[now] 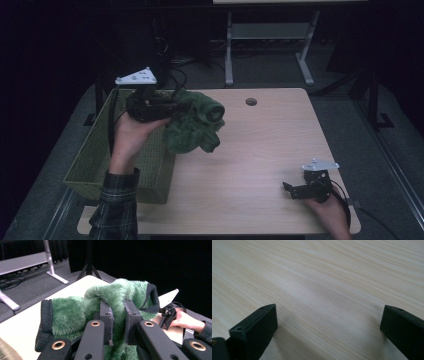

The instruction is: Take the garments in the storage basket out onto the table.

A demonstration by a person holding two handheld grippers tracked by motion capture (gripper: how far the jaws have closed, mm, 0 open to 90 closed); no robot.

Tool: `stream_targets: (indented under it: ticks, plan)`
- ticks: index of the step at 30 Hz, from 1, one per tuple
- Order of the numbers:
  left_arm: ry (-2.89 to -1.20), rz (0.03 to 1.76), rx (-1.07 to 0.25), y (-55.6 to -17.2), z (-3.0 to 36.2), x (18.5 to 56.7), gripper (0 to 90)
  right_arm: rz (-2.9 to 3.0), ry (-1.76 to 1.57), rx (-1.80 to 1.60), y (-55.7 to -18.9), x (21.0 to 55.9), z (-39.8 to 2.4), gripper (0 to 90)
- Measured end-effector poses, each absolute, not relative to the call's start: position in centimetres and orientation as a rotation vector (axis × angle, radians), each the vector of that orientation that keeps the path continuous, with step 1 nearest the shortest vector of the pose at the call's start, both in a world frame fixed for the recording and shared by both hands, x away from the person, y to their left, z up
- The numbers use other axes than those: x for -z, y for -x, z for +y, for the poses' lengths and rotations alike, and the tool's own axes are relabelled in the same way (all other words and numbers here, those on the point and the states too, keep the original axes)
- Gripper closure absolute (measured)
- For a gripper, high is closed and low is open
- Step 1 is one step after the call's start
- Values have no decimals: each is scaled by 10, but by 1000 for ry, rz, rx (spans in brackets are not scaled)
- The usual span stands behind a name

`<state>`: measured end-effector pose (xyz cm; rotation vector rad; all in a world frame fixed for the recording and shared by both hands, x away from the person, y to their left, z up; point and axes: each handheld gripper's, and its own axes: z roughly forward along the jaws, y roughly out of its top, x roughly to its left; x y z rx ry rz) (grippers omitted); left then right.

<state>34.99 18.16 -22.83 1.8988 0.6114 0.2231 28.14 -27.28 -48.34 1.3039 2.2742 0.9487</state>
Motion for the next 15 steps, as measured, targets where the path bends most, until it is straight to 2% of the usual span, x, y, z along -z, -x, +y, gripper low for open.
stream_targets:
  ticks: [15]
  plan:
    - [-1950,572,-140,-348,115,271,798,2274,-1306,-948,-281,483,-273,8]
